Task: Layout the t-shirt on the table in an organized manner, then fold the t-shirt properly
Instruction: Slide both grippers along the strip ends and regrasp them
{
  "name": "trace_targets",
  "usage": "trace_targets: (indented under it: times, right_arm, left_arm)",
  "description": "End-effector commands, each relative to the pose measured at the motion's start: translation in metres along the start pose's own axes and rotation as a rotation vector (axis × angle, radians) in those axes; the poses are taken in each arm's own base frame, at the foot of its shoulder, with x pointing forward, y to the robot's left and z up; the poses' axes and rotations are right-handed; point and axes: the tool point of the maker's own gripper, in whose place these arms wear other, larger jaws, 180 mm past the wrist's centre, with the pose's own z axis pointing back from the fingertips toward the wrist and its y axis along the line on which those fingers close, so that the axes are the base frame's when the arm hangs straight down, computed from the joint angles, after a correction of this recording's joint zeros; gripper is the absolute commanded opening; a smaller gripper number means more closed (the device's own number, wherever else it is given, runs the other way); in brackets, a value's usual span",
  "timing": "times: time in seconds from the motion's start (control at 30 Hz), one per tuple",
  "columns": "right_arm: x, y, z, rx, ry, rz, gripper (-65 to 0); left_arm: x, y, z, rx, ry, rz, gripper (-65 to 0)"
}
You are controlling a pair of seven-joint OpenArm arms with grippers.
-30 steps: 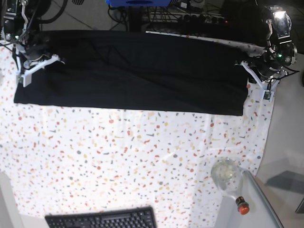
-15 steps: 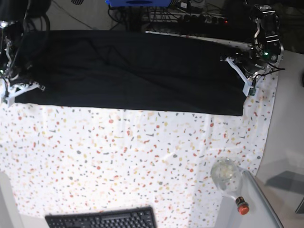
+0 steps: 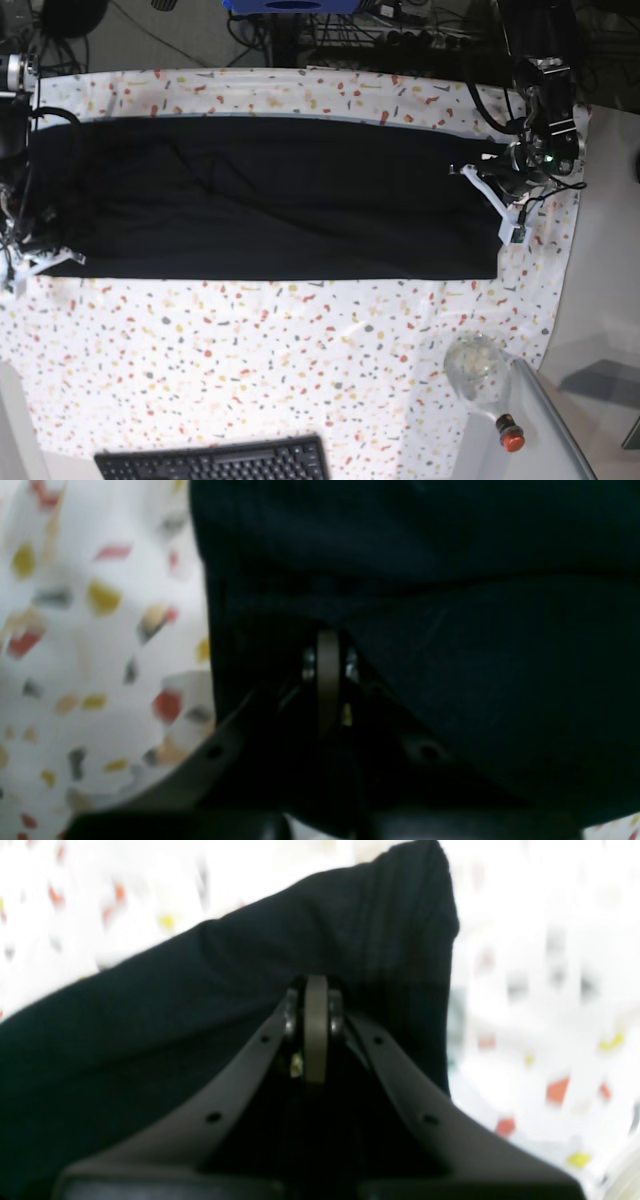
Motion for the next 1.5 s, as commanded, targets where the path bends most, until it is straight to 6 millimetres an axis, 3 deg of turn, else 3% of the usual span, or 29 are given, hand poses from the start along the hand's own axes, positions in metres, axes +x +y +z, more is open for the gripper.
trace_targets:
  times: [0.0, 0.17, 0.3, 0.57, 0.7, 0.8, 0.9, 1.17, 1.37, 1.47]
  right_arm:
    - [-0.004, -0.011, 0.0, -0.039, 0.032, 0.027, -65.0]
    - [0.01, -0.002, -0.001, -0.03, 0.009, 0.069, -65.0]
    - [0.025, 0.005, 0.009, -0.005, -0.056, 0.107, -65.0]
    - [0.05, 0.055, 0.055, 0.115, -0.242, 0.229, -65.0]
    - [0.054, 0.068, 0.086, 0.155, -0.286, 0.196, -65.0]
    - [0.052, 0.068, 0.104, 0.167, -0.314, 0.161, -65.0]
    - [0.044, 0.071, 0.11, 0.177, -0.318, 0.16, -65.0]
    - [0.016, 0.058, 0.095, 0.153, -0.239, 0.145, -65.0]
    - [-0.009, 0.051, 0.085, 0.16, -0.172, 0.153, -65.0]
    - [-0.012, 0.059, 0.089, 0.191, -0.178, 0.177, -65.0]
  left_arm:
    - [0.012, 0.005, 0.002, 0.005, -0.023, -0.007, -65.0]
    - [0.023, 0.007, 0.001, 0.008, -0.038, -0.001, -65.0]
    - [0.036, 0.011, 0.015, 0.029, -0.09, -0.026, -65.0]
    - [0.047, 0.063, 0.076, 0.193, -0.122, 0.022, -65.0]
    - [0.048, 0.07, 0.099, 0.196, -0.18, 0.066, -65.0]
    - [0.033, 0.064, 0.1, 0.092, -0.188, 0.12, -65.0]
    - [0.014, 0.058, 0.082, 0.013, -0.156, 0.165, -65.0]
    - [-0.033, 0.051, 0.043, 0.007, -0.058, 0.168, -65.0]
    - [-0.043, 0.058, 0.045, 0.043, -0.024, 0.137, -65.0]
    - [-0.038, 0.07, 0.062, 0.083, -0.057, 0.127, -65.0]
